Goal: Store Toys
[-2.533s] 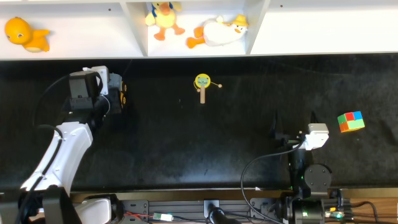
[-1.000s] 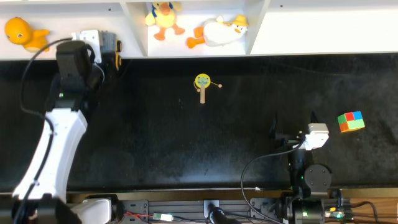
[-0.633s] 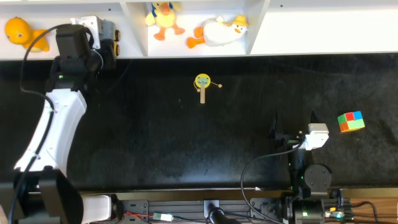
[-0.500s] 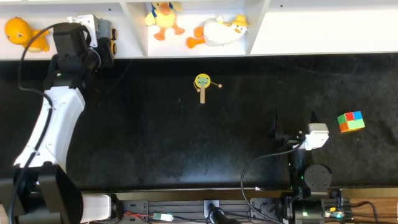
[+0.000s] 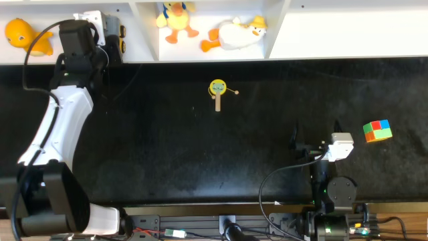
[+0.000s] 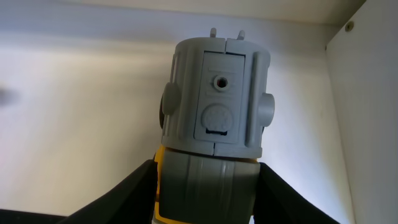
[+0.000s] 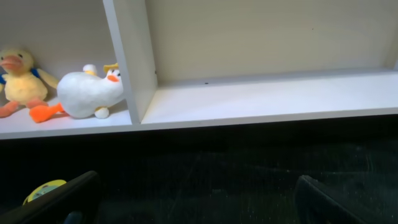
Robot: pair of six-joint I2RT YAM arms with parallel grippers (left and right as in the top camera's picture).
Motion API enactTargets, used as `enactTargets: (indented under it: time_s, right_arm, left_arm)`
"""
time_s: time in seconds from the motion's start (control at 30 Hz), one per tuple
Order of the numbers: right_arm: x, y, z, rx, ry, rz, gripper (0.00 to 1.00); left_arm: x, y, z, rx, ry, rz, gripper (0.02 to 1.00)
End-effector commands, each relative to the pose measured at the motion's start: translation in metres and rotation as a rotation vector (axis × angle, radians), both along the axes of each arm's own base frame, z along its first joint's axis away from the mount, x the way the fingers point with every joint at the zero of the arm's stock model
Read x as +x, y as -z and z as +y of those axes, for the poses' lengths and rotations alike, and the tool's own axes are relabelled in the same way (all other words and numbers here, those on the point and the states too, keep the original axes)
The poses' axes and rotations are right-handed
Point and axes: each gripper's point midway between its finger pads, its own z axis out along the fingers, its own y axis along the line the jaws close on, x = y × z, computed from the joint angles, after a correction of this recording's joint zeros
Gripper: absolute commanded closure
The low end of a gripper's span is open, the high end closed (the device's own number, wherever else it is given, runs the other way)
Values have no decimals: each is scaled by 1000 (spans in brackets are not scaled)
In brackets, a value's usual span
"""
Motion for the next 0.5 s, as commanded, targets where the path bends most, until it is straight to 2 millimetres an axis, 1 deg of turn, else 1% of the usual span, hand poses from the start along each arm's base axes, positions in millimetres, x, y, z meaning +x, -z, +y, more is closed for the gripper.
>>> enactTargets:
  time_s: [0.03, 0.07, 0.17, 0.2, 0.23, 0.27, 0.4, 0.5]
  right_arm:
    - [0, 3, 0, 0, -1, 0, 7]
    - [0, 3, 0, 0, -1, 0, 5]
    - [0, 3, 0, 0, -1, 0, 5]
    - [0, 3, 0, 0, -1, 0, 5]
    - [0, 3, 0, 0, -1, 0, 5]
    - [0, 3, 0, 0, -1, 0, 5]
    - [0, 3, 0, 0, -1, 0, 5]
    - [0, 3, 0, 0, -1, 0, 7]
  left_arm:
    - [8, -7, 3, -5, -9, -18, 601]
    - [8, -7, 3, -5, -9, -17, 553]
    - [8, -7, 2, -6, -9, -18, 312]
    - [8, -7, 3, -6, -9, -18, 154]
    - [8, -7, 2, -7, -7, -18, 36]
    - [8, -7, 2, -7, -7, -18, 20]
    - [8, -7, 0, -12, 1, -18, 20]
    - [4, -5, -2, -22, 11, -2, 20]
